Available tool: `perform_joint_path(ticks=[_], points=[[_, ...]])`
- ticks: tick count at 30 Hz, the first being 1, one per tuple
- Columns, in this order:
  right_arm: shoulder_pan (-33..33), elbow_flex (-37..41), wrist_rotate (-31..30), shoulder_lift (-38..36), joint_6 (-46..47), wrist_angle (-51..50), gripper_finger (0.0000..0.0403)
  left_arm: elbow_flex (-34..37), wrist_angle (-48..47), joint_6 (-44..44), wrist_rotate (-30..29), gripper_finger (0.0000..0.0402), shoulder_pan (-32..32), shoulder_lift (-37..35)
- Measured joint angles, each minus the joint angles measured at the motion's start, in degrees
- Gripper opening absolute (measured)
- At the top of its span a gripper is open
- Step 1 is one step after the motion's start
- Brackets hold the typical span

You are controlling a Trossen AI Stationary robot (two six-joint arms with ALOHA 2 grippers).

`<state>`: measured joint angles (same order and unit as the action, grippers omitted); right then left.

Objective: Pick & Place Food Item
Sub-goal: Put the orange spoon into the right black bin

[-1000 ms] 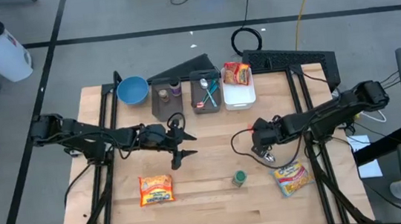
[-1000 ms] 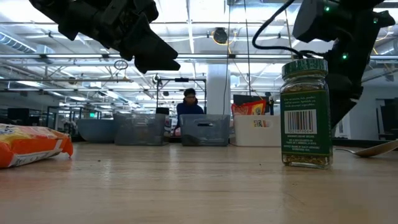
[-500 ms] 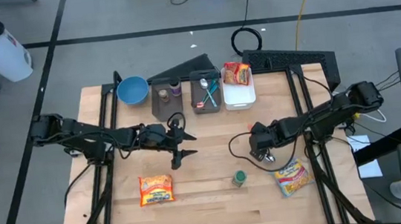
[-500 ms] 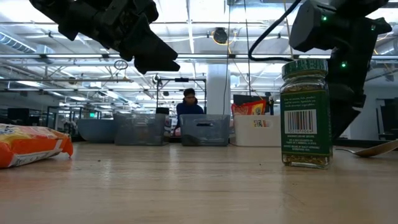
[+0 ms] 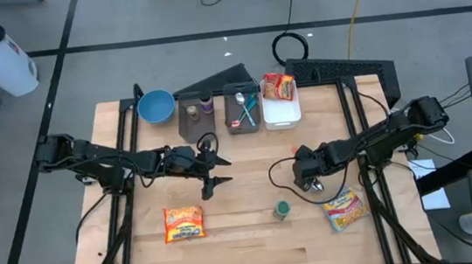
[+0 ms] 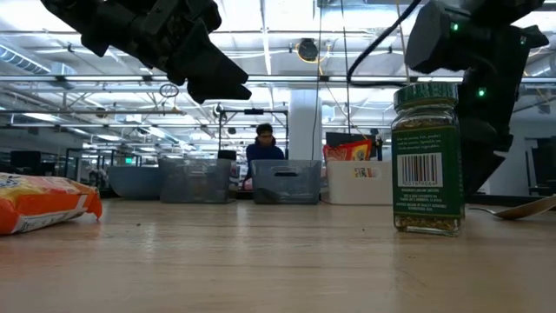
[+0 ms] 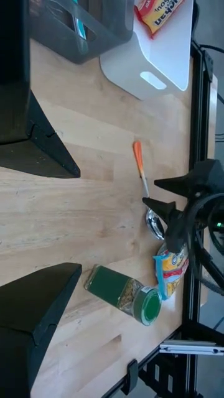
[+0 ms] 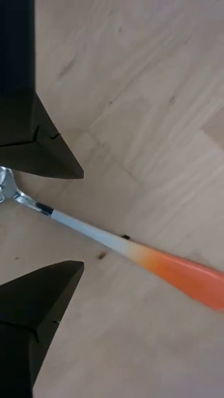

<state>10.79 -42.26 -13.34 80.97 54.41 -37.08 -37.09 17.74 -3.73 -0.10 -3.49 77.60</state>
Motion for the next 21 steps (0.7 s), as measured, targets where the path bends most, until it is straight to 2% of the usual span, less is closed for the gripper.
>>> perform_joint_path(ticks=[6,13,17,21], points=[[0.11,-0.13,1.67,3.28,-0.52,0.85,0.0221,0.01,0.01,-0.03,0.0,0.0246,0.0,0.0],[0.09,-0.11,2.92,3.67,-0.46,1.7,0.0218,0.01,0.01,-0.24,0.06,0.0246,-0.02,-0.02],[0.07,-0.11,4.32,3.67,-0.42,1.91,0.0193,0.01,0.0,-0.72,0.1,0.0246,-0.02,-0.02],[0.0,-0.11,5.59,3.72,-0.42,2.0,0.015,0.01,0.0,-0.94,0.14,0.0246,-0.02,-0.02]])
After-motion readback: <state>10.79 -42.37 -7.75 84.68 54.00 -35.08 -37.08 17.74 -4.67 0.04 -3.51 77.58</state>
